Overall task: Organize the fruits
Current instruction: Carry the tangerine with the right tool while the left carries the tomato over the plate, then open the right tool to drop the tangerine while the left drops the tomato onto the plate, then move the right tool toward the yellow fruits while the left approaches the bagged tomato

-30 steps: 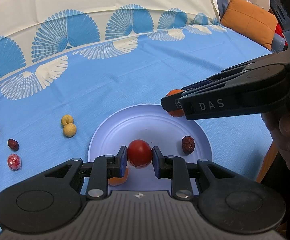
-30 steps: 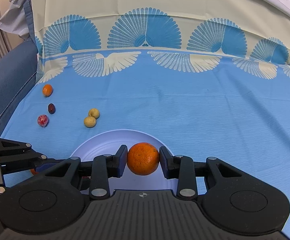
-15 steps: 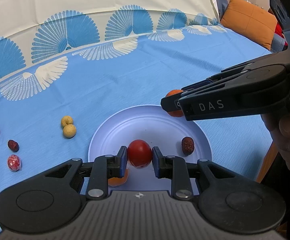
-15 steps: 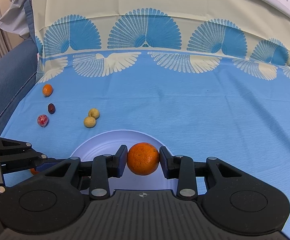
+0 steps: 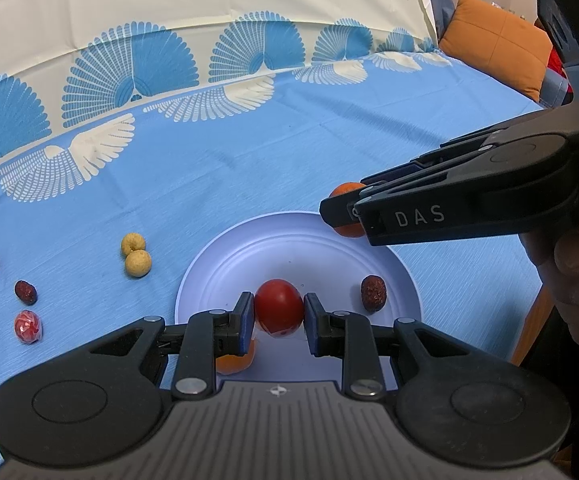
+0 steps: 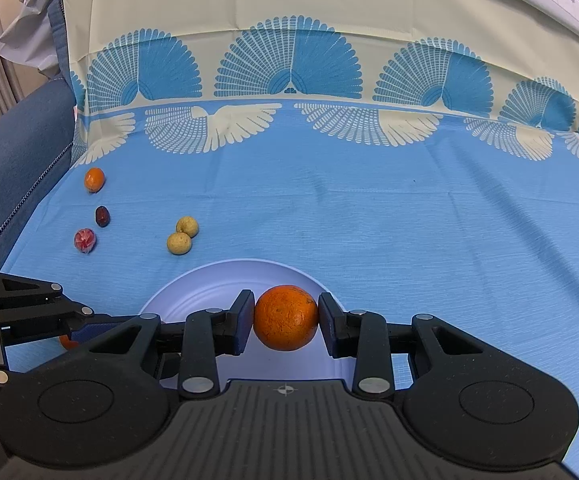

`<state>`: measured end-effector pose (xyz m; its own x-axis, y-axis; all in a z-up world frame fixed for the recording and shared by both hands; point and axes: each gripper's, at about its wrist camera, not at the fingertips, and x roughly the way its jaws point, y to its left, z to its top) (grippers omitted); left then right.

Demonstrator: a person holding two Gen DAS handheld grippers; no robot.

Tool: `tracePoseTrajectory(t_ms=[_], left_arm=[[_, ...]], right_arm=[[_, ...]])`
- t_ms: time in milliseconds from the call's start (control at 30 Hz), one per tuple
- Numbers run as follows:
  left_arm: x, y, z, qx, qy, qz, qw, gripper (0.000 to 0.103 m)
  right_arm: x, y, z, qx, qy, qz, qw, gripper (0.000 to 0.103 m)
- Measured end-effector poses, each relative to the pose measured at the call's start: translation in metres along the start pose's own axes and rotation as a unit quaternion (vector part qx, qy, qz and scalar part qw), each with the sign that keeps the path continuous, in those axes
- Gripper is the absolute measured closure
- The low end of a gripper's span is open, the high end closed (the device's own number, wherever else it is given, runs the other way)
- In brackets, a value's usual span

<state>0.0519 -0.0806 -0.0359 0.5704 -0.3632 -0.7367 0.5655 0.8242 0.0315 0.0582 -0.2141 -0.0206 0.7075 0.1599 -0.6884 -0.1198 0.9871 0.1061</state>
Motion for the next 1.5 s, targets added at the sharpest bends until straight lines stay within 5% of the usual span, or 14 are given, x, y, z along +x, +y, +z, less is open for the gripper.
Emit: tracePoseTrajectory(t_ms=[400, 500, 767, 967, 1033, 1100, 1233, 1333, 1433, 1500], left_arm=[[-0.001, -0.002, 0.001, 0.001, 0.004, -0.004, 1.0000, 0.072], [-0.001, -0.002, 0.002, 0.002, -0.001, -0.002, 1.0000, 0.066], [-0.003, 0.002, 0.002, -0.005, -0.004, 0.002, 1.0000, 0.066], [-0.010, 0.030, 0.009, -0.063, -0.012, 0.031, 0.9975, 0.072], [-0.019, 0.052, 0.013, -0.110, -0.029, 0.045, 0.9925, 0.091], [-0.034, 0.080, 0.015, -0.173, -0.057, 0.058, 0.9816, 0.096], [-0.066, 0.144, 0.007, -0.304, -0.089, 0.111, 0.9420, 0.098], [-0.078, 0.185, -0.005, -0.377, -0.081, 0.118, 0.9150, 0.098], [-0.070, 0.214, -0.004, -0.400, -0.037, 0.090, 0.9114, 0.098], [-0.064, 0.228, 0.003, -0.396, -0.016, 0.104, 0.9122, 0.097]], right_arm=[[0.000, 0.000, 0.000, -0.001, 0.001, -0.001, 1.000, 0.065], [0.000, 0.001, -0.001, -0.002, 0.001, -0.006, 1.000, 0.053], [-0.002, 0.000, -0.001, 0.002, -0.007, -0.016, 1.000, 0.049], [-0.007, -0.003, 0.001, 0.008, -0.021, -0.030, 0.999, 0.042], [-0.008, -0.005, 0.002, 0.012, -0.026, -0.033, 0.999, 0.042], [-0.009, -0.006, 0.003, 0.015, -0.032, -0.036, 0.999, 0.042], [-0.013, -0.008, 0.006, 0.021, -0.049, -0.034, 0.998, 0.050], [-0.013, -0.008, 0.007, 0.026, -0.053, -0.024, 0.998, 0.068], [-0.012, -0.004, 0.009, 0.028, -0.053, -0.008, 0.998, 0.077], [-0.010, 0.001, 0.012, 0.024, -0.054, 0.003, 0.998, 0.078]])
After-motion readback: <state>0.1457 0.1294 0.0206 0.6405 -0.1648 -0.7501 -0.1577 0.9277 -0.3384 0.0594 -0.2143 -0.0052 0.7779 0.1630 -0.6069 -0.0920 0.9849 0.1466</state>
